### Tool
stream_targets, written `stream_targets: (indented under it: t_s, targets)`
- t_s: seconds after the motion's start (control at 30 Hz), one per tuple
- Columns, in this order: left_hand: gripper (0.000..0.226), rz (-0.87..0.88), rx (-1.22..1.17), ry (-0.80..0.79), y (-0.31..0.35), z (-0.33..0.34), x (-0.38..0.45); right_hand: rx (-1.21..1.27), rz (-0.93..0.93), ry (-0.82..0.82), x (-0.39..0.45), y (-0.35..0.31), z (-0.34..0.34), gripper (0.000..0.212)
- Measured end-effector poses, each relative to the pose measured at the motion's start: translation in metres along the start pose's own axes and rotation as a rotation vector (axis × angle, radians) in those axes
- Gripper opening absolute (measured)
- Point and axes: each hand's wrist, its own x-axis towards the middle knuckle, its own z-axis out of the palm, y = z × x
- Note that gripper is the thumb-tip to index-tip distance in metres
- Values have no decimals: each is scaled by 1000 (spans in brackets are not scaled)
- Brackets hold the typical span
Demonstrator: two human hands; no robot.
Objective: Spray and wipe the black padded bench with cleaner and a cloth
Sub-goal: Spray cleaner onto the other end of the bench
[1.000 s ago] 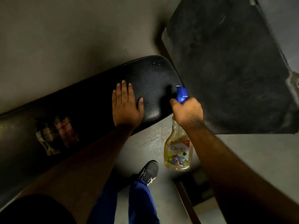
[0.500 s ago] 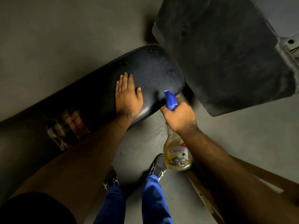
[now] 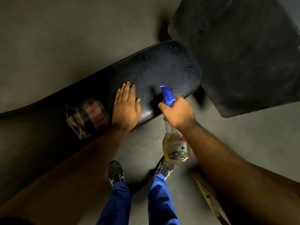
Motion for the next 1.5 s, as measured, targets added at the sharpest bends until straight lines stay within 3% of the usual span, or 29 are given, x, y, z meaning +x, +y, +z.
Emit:
stream_targets:
  t_s: [0.13, 0.27, 0.5, 0.67, 0.8, 1.0, 1.1, 1.27, 1.5]
  targets:
    - [61, -50, 151, -47, -17, -10, -13, -79, -91, -17, 14, -33, 7, 29]
    - [63, 11, 246, -95, -28, -1, -20, -125, -81, -8, 20, -48, 18, 39]
    - [63, 2, 235, -140, -25, -6, -20, -126, -132, -76, -9, -23, 28, 17]
    - [61, 53, 241, -208, -25, -19, -25, -148, -114, -79, -38, 4, 44, 17]
    - [60, 15, 251, -166, -35, -30, -50, -165, -80, -66, -54, 13, 61, 33]
    - [64, 39, 120, -229, -59, -37, -55, -54, -45, -59, -59, -1, 73, 22]
    - [58, 37, 36, -154, -66, -52, -58, -3, -71, -39, -58, -15, 72, 24]
    - [61, -159, 132, -110, -96, -62, -75, -79, -131, -55, -50, -46, 74, 26]
    - [62, -137, 137, -128, -104, -53, -81, -131, -113, -82, -32, -68, 93, 35]
